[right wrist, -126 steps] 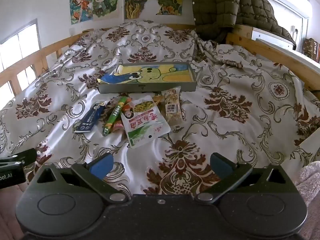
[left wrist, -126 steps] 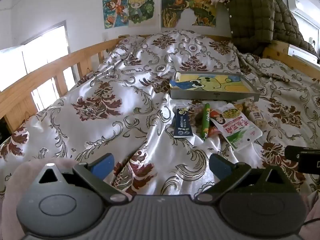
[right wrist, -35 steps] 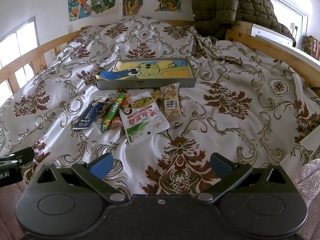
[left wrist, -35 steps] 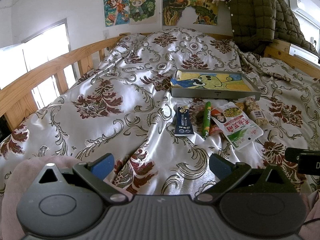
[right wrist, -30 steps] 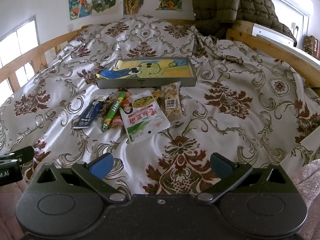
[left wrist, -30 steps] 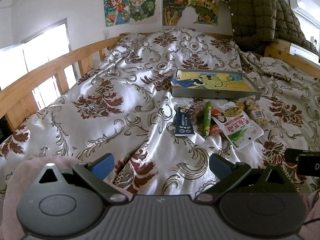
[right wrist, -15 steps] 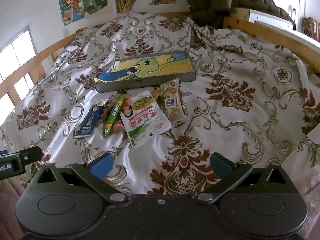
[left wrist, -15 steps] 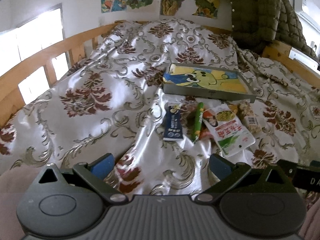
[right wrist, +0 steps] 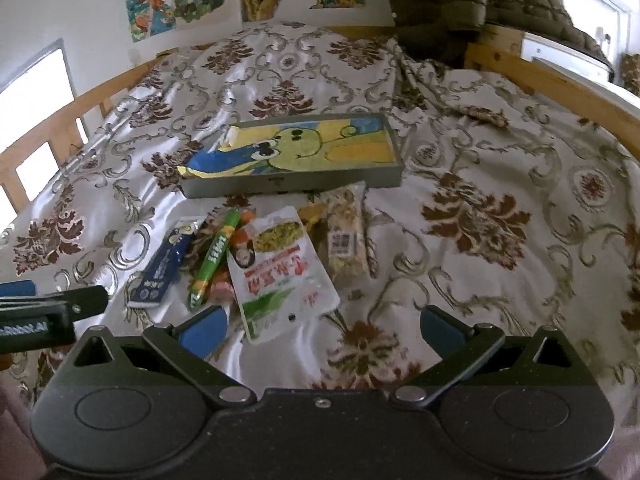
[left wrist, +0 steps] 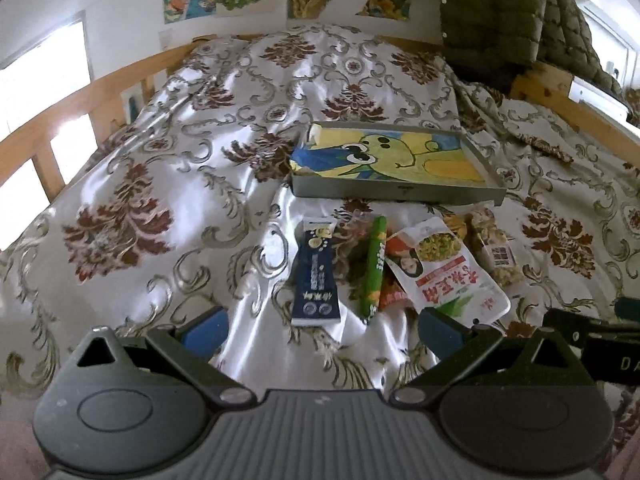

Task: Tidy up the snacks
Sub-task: 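Move the left tool to the green sausage stick while the right tool approaches the white red-print bag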

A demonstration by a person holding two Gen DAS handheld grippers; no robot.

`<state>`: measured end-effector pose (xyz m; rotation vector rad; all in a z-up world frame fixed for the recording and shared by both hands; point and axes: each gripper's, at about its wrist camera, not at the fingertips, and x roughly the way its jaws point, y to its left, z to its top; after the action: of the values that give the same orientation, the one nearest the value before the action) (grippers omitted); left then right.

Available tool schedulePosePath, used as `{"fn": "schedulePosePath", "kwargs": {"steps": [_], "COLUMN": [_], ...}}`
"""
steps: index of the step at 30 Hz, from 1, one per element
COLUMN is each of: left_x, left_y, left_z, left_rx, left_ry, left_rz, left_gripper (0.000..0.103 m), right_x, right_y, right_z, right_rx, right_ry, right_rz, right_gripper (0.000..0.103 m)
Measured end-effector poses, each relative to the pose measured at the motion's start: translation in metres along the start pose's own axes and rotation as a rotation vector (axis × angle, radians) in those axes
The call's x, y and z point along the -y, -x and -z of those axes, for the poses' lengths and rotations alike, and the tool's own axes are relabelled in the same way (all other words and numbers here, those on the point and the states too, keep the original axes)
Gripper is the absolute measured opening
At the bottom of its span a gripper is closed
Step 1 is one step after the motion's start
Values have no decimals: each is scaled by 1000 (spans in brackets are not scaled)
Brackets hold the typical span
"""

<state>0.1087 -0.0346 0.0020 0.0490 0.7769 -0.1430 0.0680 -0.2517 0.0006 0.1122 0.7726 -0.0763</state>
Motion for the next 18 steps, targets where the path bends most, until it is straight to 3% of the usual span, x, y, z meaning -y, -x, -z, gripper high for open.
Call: {"fn": "schedulePosePath", "kwargs": {"steps": [7,13,18], "left_x": [4,12,17], "left_y": [-36,-63,-93], "left_z": [-16,-29,-33], "left_rx": [-19,20,21], "left_ry": [-58,-146,-187], "left_rz": [17,41,90], "left_gripper": [103,103,103], "right_x": [7,14,17], "right_y": [-32,-59,-79], "right_z": [-16,-28,-36], "right_rx": [2,16,6], "right_ry": [37,139,191], "right_rz": [-46,-42,-101], "right_gripper": [102,102,102]}}
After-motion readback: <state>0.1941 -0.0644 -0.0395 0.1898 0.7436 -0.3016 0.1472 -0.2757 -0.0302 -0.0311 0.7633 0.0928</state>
